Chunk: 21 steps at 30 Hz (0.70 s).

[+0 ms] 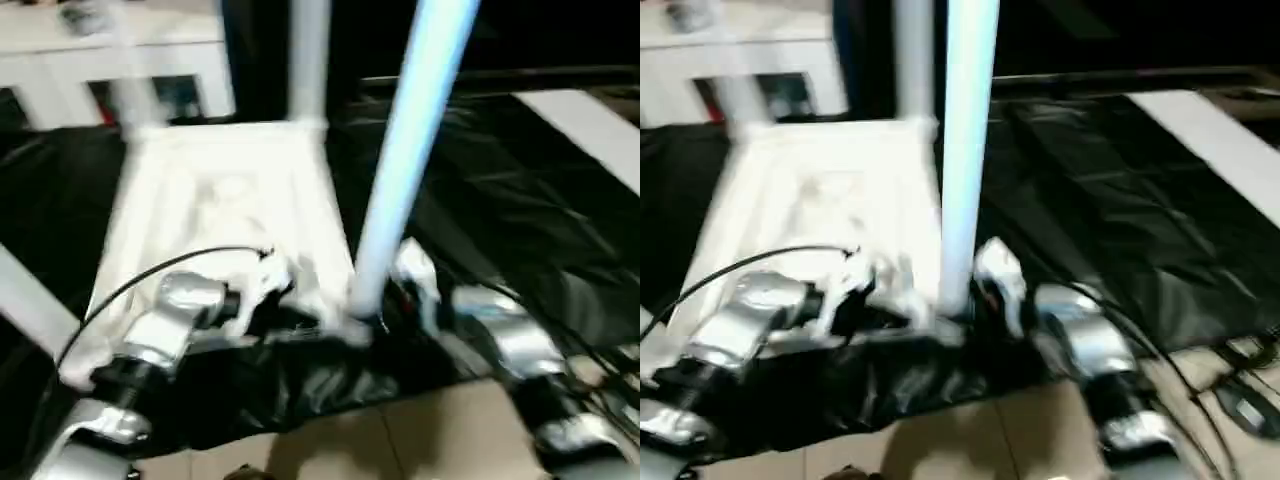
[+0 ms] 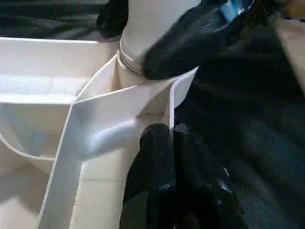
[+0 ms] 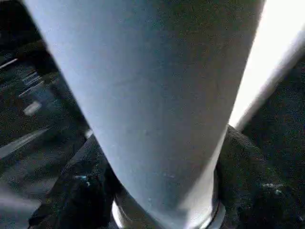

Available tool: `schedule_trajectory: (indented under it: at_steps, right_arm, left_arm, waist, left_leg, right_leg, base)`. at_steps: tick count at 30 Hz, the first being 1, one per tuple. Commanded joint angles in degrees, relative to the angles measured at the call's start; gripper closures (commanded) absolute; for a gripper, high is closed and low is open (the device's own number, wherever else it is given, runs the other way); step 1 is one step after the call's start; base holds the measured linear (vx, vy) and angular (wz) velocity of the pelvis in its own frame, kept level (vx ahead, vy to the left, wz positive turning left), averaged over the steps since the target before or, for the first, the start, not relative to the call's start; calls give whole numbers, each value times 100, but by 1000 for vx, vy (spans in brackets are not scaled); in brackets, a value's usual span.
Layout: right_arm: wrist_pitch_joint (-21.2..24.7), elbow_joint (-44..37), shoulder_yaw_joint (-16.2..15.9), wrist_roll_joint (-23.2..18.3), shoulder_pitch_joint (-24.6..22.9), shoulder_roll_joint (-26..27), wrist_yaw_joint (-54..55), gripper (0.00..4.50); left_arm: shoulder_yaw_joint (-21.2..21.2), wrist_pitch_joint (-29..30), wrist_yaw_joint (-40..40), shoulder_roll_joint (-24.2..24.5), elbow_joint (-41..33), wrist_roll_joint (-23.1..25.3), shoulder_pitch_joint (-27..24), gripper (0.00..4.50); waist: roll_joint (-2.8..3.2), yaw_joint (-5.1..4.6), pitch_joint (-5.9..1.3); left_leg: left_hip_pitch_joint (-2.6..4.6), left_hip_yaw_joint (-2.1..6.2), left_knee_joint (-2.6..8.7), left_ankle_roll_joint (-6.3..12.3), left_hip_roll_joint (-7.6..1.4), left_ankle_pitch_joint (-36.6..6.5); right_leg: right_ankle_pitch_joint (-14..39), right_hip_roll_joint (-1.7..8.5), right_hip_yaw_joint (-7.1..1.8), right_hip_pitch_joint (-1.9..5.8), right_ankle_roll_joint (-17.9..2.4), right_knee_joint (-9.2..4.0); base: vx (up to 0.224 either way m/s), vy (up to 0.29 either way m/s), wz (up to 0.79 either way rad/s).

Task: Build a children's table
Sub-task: Rotate leg to tighten

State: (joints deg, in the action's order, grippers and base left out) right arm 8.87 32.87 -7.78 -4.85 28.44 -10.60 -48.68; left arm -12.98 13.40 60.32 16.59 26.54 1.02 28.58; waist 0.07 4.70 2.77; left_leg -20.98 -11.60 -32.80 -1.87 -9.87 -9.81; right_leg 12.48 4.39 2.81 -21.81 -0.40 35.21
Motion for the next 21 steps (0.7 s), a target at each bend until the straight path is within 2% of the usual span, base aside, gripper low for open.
schedule_trajectory:
  at_steps: [1,2,3,5,6,7,8,9,11,13,17,19,21]
  right_arm:
    - [61,261,-350,335,-54,339,492,200]
    - [84,294,-314,342,-41,393,635,200]
    - [87,343,-278,376,-21,490,854,200]
    - [70,377,-271,433,-5,600,1084,200]
    - [11,422,-299,477,7,809,1258,200]
    - [-26,423,-314,469,2,863,1235,200]
    - [-99,448,-324,471,9,907,1254,171]
    - [-145,473,-304,450,22,934,1281,171]
    - [-152,542,-260,361,75,970,1246,140]
    - [-175,529,-284,371,90,927,1192,131]
    - [-387,398,-359,424,62,732,866,104]
    - [-467,299,-415,385,22,594,480,104]
    - [-579,182,-501,325,-30,399,-25,104]
  left_arm:
    - [146,163,-786,-398,-131,-57,131,450]
    - [150,199,-871,-446,-155,-42,126,450]
    - [149,231,-1029,-535,-188,0,118,450]
    - [142,261,-1222,-639,-229,65,108,450]
    - [135,337,-1415,-831,-329,94,86,450]
    - [127,346,-1419,-875,-356,84,80,450]
    - [107,361,-1422,-908,-385,72,71,450]
    - [97,368,-1430,-913,-396,68,68,450]
    - [76,361,-1392,-899,-408,34,67,450]
    - [69,343,-1354,-865,-411,33,66,450]
    - [0,251,-863,-647,-544,-54,-16,450]
    - [-35,184,-548,-524,-594,-132,-49,450]
    - [-75,157,-80,-345,-673,-284,-93,450]
  waist:
    - [-74,-21,-257]
    - [-110,-24,-261]
    - [-87,-16,-264]
    - [-83,-33,-267]
    - [-152,-29,-273]
    - [-133,-22,-274]
    - [-111,-13,-275]
    - [-142,-9,-283]
    - [-133,-2,-290]
    - [-116,-8,-290]
    - [-117,12,-299]
    - [-113,12,-308]
    - [-121,36,-328]
  left_leg:
    - [102,232,430,-117,-383,-1745]
    - [102,230,433,-110,-383,-1720]
    - [105,227,426,-83,-380,-1691]
    - [100,217,432,-92,-380,-1646]
    - [102,202,422,-44,-374,-1613]
    - [96,205,418,-33,-377,-1564]
    - [90,200,412,8,-371,-1522]
    - [83,197,408,23,-365,-1488]
    - [79,200,408,72,-371,-1436]
    - [77,196,414,81,-369,-1443]
    - [81,196,410,70,-374,-1469]
    - [62,197,403,109,-371,-1432]
    - [76,173,366,220,-362,-1235]
  right_leg:
    - [2214,506,-285,116,-974,-565]
    - [2209,502,-280,116,-958,-569]
    - [2146,502,-286,109,-940,-570]
    - [1948,472,-288,99,-946,-552]
    - [1873,472,-290,102,-941,-555]
    - [1812,482,-300,104,-955,-533]
    - [1759,488,-305,102,-954,-550]
    - [1706,481,-300,112,-951,-544]
    - [1544,476,-299,116,-974,-524]
    - [1418,462,-295,117,-1010,-515]
    - [1416,469,-296,119,-1003,-517]
    - [1259,462,-291,140,-1026,-496]
    - [856,451,-295,149,-1129,-458]
  base:
    - [0,0,0]
    - [0,0,0]
    - [0,0,0]
    - [0,0,0]
    - [0,0,0]
    - [0,0,0]
    - [0,0,0]
    - [0,0,0]
    - [0,0,0]
    - [0,0,0]
    - [0,0,0]
    - [0,0,0]
    - [0,0,0]
